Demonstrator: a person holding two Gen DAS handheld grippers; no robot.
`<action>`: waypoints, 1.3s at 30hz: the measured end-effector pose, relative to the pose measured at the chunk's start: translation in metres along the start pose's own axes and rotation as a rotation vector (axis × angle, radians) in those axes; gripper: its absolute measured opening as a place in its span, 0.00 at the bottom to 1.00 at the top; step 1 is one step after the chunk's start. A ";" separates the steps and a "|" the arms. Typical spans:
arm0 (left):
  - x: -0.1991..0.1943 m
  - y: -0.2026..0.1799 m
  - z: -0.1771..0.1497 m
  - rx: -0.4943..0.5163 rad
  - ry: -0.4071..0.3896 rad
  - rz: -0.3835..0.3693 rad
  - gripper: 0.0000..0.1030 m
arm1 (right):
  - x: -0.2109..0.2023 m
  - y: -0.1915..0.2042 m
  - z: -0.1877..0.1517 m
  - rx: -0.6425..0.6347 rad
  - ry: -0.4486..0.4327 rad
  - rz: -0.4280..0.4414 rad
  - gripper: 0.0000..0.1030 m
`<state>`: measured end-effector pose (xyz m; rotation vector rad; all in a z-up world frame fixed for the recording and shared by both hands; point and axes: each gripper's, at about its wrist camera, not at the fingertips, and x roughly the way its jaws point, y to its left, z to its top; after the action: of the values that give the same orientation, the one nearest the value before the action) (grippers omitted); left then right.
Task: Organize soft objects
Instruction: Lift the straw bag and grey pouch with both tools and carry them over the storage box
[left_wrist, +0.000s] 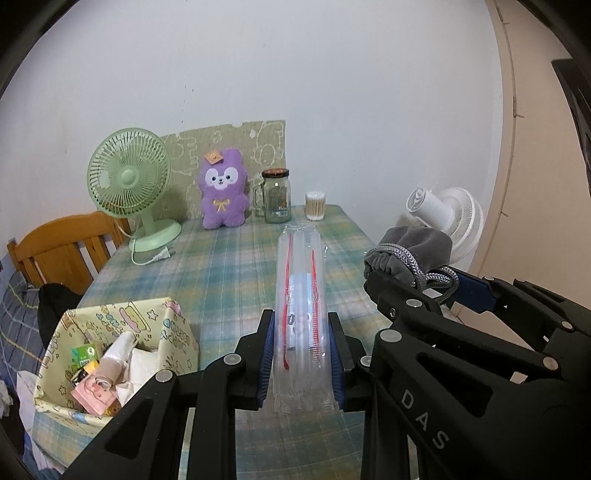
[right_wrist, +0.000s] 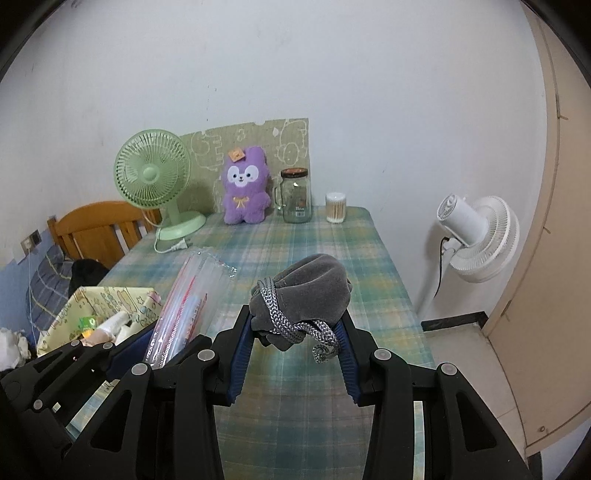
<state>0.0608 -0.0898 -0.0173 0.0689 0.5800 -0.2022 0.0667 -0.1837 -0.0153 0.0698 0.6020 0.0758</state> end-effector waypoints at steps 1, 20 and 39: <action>-0.002 0.001 0.001 0.002 -0.005 -0.001 0.25 | -0.002 0.001 0.001 0.002 -0.005 -0.002 0.44; -0.022 0.045 0.012 0.008 -0.054 -0.010 0.25 | -0.017 0.044 0.017 0.015 -0.045 -0.036 0.44; -0.024 0.102 0.010 -0.023 -0.061 0.050 0.25 | 0.000 0.102 0.027 -0.032 -0.051 0.037 0.44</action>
<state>0.0676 0.0126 0.0056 0.0544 0.5191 -0.1484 0.0775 -0.0837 0.0159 0.0519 0.5485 0.1193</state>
